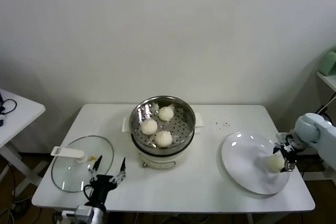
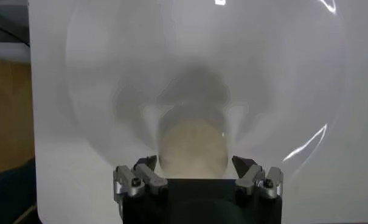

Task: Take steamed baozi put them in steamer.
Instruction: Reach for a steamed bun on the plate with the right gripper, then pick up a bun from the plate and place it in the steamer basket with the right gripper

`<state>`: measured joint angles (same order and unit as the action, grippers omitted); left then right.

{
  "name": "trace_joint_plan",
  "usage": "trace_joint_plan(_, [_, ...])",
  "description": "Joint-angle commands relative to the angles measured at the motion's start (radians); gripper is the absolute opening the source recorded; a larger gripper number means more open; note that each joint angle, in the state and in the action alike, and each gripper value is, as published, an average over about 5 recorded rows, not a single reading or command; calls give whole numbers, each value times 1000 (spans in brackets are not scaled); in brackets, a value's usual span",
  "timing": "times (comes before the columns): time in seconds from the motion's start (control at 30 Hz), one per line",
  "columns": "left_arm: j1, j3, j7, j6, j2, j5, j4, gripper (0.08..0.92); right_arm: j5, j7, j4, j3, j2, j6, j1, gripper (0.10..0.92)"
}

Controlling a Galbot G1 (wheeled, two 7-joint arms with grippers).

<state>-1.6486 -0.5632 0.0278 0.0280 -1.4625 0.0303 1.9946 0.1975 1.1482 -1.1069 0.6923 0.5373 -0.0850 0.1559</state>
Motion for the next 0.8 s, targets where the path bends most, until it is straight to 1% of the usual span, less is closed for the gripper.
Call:
trace_joint_plan(0.03, [2,-1,0,-1,1,0,-2,823,19,7,40,-6,36,3,10,823])
trace_joint_plan(0.2, [1,0,0,-1,1,0,-2,823,15,10,42,-8,34,2,6,811])
trace_joint_plan(0.27, [0,0,0,0,1,0,-2,823,11,10,40,-8,32,2,6,776])
trace_joint_plan(0.37, [-1,0,0,0,2,-1,-1,823,-4,10,35,-7,27,-2,4,700])
trace_joint_plan(0.47, [-1,-1,0,0,2,-1,0,823,-48,8,25,8,20,-14,-18,666])
trace_joint_plan(0.53, [-2,-1,0,1,2,-1,1,823,-103,5,17,43,14,-30,-58,663])
trace_joint_plan(0.63, [-1,0,0,1,2,-1,3,823,-224,-5,6,141,8,-68,-158,662])
trace_joint_plan(0.8, [0,5,0,2,1,-4,8,823,-454,-21,-7,374,32,-129,-443,662])
